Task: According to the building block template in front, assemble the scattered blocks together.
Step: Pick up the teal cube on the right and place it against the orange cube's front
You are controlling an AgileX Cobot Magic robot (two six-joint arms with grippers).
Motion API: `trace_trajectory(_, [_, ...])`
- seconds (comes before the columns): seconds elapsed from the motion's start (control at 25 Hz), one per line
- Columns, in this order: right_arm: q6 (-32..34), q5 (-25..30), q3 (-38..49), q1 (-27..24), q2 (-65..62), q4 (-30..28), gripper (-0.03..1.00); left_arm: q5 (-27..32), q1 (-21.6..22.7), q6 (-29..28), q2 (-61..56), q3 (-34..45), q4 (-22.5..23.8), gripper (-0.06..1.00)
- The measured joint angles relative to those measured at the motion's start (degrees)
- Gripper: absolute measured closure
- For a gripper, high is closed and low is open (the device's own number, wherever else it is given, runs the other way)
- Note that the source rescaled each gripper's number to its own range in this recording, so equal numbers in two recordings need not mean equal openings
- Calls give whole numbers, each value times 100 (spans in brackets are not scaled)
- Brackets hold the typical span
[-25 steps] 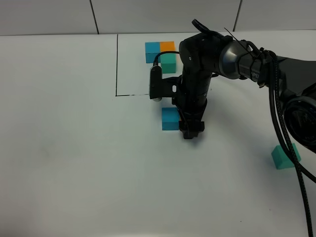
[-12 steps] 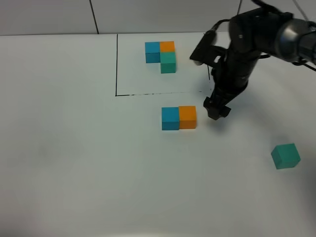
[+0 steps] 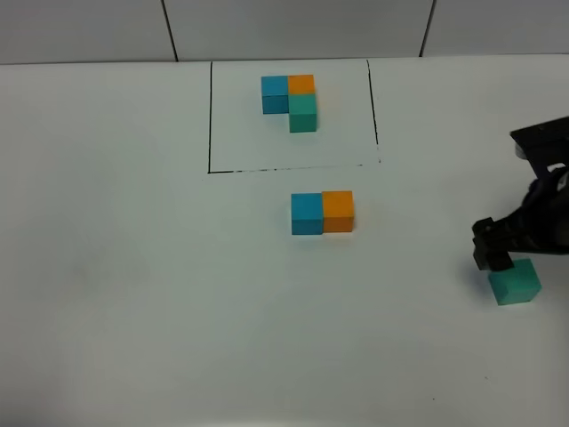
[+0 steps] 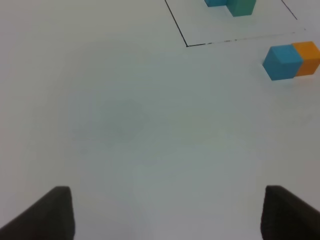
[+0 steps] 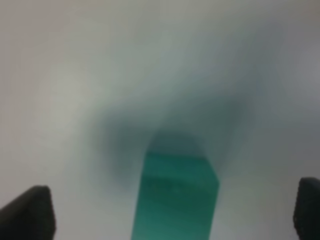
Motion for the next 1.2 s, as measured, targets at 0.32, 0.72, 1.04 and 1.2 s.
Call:
trace_trajectory(0.32, [-130,-414,553,-422,148,402,5,0,0,0,0,0,0,26])
trace_trajectory(0.72, [-517,-1044,722,-422,692,781,22,0,0,0,0,0,0,26])
trace_trajectory(1.04, [-443,-1199,722,-422,832,965,96,0,0,0,0,0,0,26])
trace_trajectory(1.2, [-137,-1101,722,-140,751,1022,96,0,0,0,0,0,0,26])
